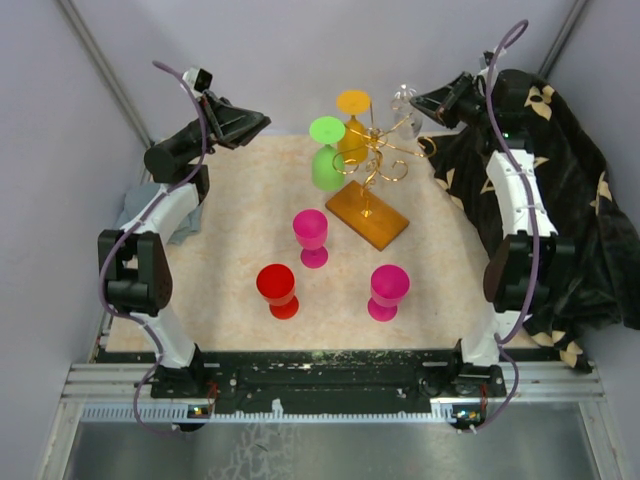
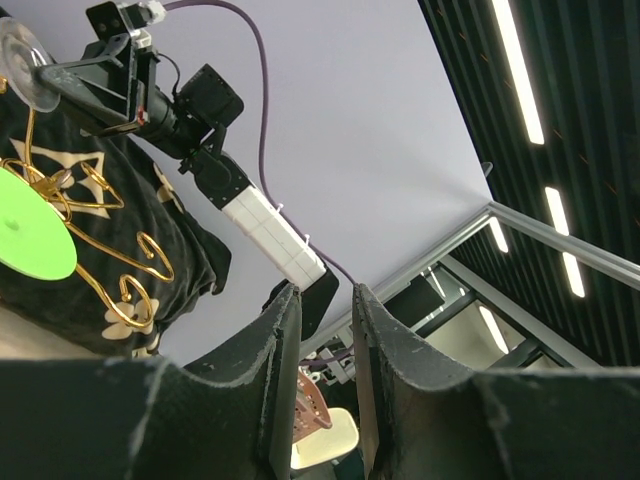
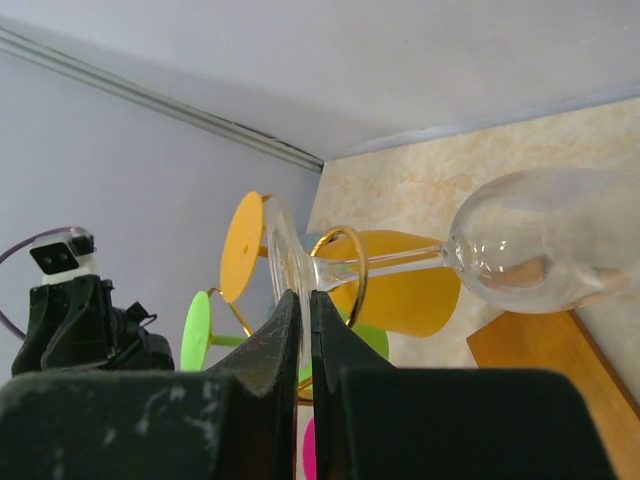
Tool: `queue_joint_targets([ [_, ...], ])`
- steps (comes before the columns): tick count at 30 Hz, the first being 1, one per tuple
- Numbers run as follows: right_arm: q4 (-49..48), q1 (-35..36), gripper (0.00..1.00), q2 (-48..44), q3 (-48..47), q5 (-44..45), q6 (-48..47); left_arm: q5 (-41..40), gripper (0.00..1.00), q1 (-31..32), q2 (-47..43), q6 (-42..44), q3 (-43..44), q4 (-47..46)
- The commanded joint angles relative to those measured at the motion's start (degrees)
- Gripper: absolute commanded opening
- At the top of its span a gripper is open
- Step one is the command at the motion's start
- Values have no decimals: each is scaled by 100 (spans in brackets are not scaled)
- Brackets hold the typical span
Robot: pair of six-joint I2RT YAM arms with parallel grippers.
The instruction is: Place the wine glass upside down on the wine glass rack
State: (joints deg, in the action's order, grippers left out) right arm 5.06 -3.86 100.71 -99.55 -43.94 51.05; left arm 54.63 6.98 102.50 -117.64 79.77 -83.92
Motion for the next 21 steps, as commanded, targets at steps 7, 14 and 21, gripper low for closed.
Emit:
queue_joint_targets([
  [7,-642,38,0,280,-531,-241,167,74,33,-12,-154,91,21,-54],
  [14,-864,116,0,531,-701,-380,430,101,33,-3,-151,95,21,-62],
  [21,-880,157,1,668,-764,-413,459,107,33,-10,-151,80,-6,-106],
])
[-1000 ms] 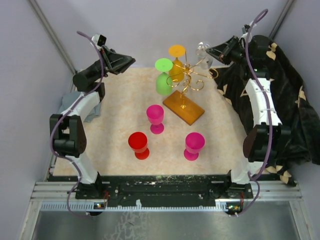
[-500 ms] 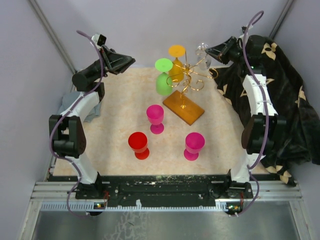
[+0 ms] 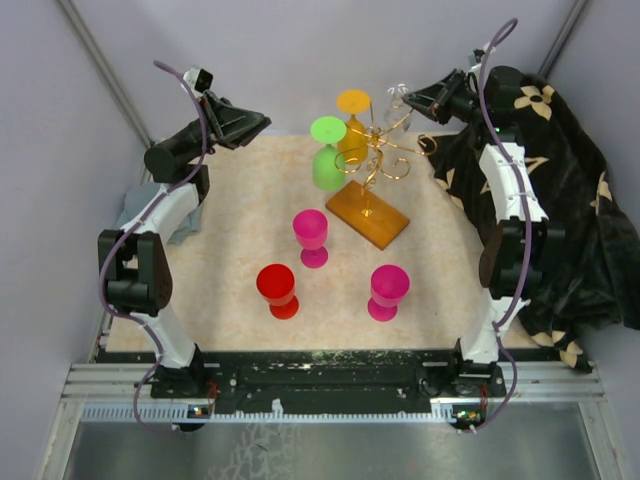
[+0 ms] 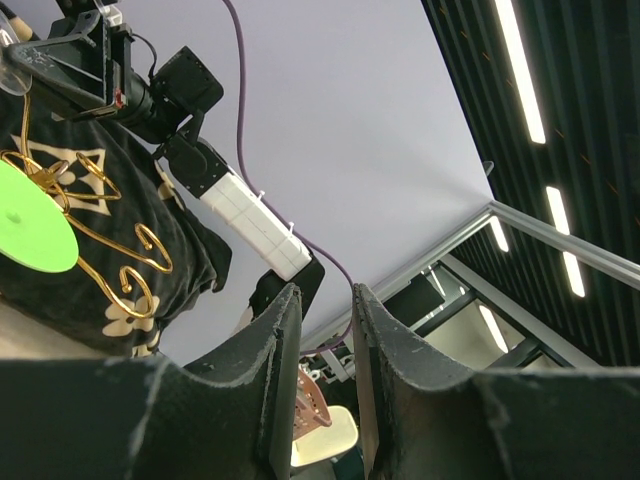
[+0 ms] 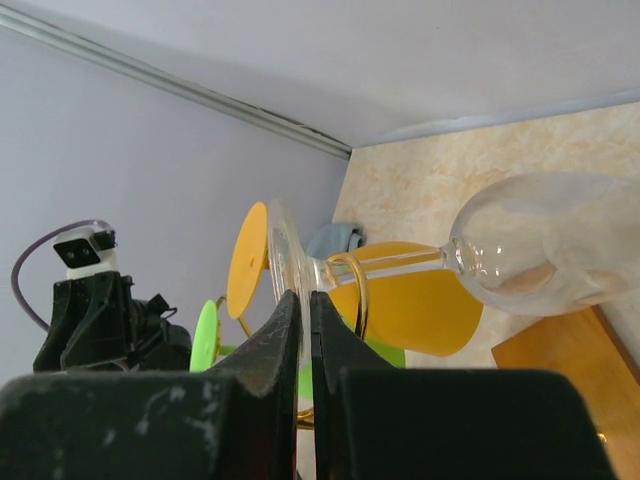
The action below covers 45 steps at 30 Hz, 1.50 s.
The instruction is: Place the wine glass upside down on the wine glass rack
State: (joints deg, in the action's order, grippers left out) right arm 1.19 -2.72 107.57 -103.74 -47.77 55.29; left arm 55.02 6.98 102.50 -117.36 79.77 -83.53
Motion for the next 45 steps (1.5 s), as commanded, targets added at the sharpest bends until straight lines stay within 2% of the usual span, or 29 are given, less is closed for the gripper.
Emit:
queue_joint_targets([
  [1,-503,44,4,-19,-336,-31,37,76,33,-5,-152,60,-6,-145],
  [5,-530,39,18,-13,-315,-61,45,79,33,-11,-155,58,-16,-155],
  [9,-550,44,26,-68,-274,-83,56,97,33,-9,-164,68,-14,-164],
  [16,-386,44,33,-150,-295,-46,15,101,34,-7,-176,58,-31,-180],
  [19,-229,44,34,-185,-334,17,-48,101,34,-13,-178,52,-48,-201],
  [23,458,43,34,-211,-615,267,-512,97,34,-9,-185,40,-75,-232],
  [45,1375,35,36,-243,-999,694,-1195,120,34,-13,-196,36,-115,-242],
])
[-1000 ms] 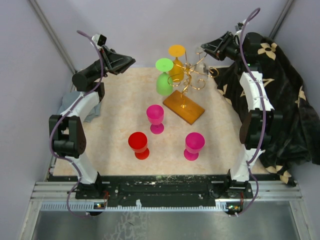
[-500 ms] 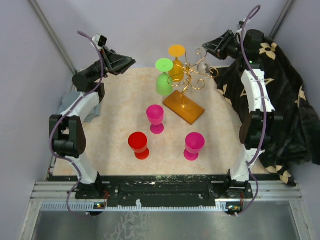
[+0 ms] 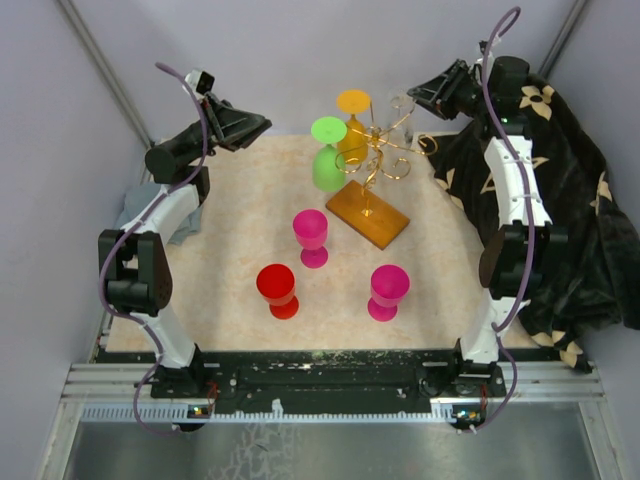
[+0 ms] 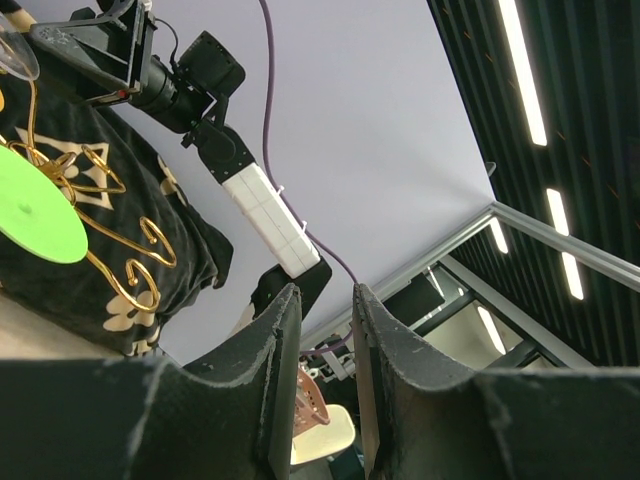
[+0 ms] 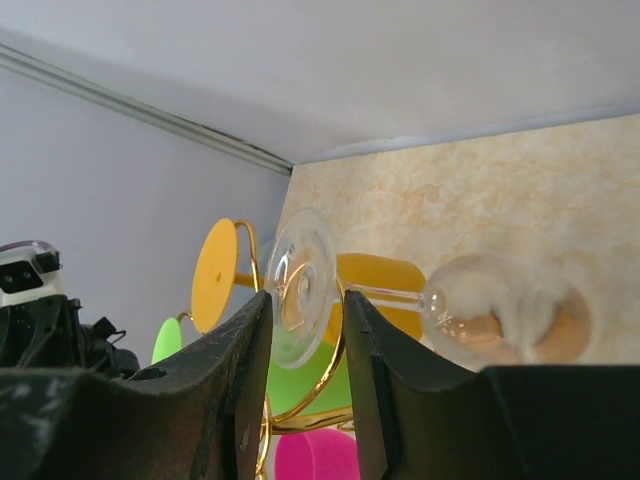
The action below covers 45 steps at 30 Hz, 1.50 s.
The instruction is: Place the wine glass upside down on the wine glass rack
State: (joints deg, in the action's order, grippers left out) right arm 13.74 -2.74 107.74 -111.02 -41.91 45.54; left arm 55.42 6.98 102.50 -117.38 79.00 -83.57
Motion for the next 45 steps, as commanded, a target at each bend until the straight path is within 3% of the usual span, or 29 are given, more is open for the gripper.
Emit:
queue_joint_targets([
  [1,109,37,37,-259,-272,94,-214,88,33,-11,-195,46,-35,-232],
  [9,-119,-76,41,-449,53,28,-82,160,34,-14,-185,100,3,-126],
  [14,-537,-314,41,-1009,827,116,1,442,33,-16,-346,706,-52,715],
  [21,-670,-421,41,-1599,1313,130,17,783,33,-15,-772,2262,-127,2613],
  [25,-757,-472,41,-2043,1680,237,37,871,33,-12,-1217,4285,103,5229],
  [29,-716,-475,41,-2641,2053,367,-4,263,34,24,-1457,6963,806,9059],
  [33,-703,-472,41,-3185,2433,413,-29,-743,34,187,-1596,8486,1063,10894],
  [38,-700,-473,41,-3674,2847,318,23,-2302,35,854,-1556,9712,1184,12342],
  [41,-687,-473,41,-3889,2987,302,24,-3110,36,1337,-1548,9980,1081,12638],
  [45,-677,-473,41,-4048,3110,274,33,-3575,36,1652,-1575,9973,806,12650],
])
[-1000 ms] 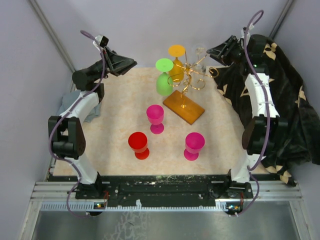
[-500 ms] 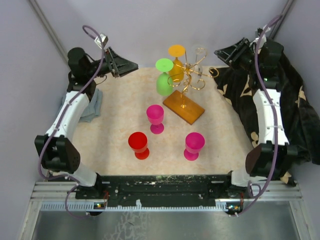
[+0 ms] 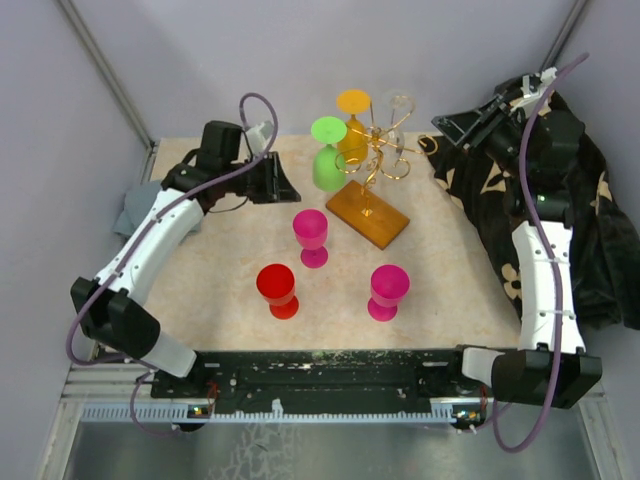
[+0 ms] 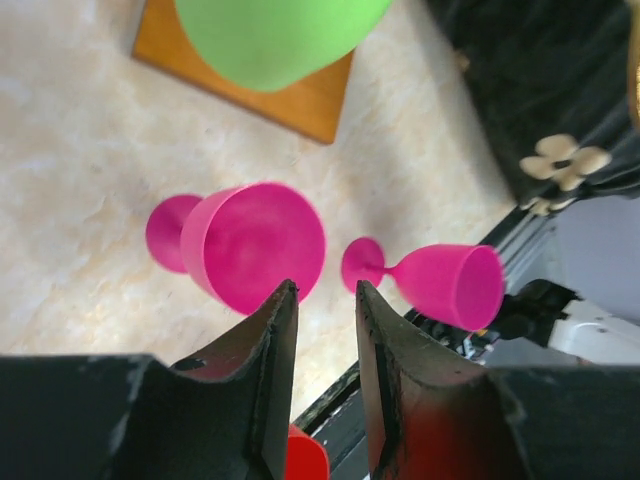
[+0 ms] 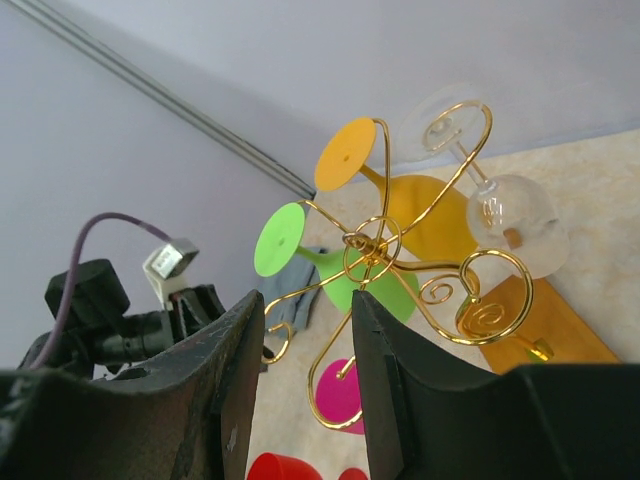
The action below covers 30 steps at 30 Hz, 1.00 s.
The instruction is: Place the wine glass upside down on the wine glass rack
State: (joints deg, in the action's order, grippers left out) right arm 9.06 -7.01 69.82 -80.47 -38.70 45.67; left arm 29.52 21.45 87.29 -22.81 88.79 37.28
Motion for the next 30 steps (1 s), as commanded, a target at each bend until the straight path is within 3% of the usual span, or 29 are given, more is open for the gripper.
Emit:
queue_joint_targets([
  [1,-211,-47,41,-285,69,-50,21,-1172,36,295,-37,533,-218,581],
  [10,-195,-40,41,-414,201,-80,22,-2247,35,776,257,557,-434,606],
  [26,-200,-47,41,-387,157,-103,52,-2751,34,1114,825,534,-383,500],
  [30,-215,-47,41,-388,191,-103,60,-2810,28,1150,886,529,-406,500],
])
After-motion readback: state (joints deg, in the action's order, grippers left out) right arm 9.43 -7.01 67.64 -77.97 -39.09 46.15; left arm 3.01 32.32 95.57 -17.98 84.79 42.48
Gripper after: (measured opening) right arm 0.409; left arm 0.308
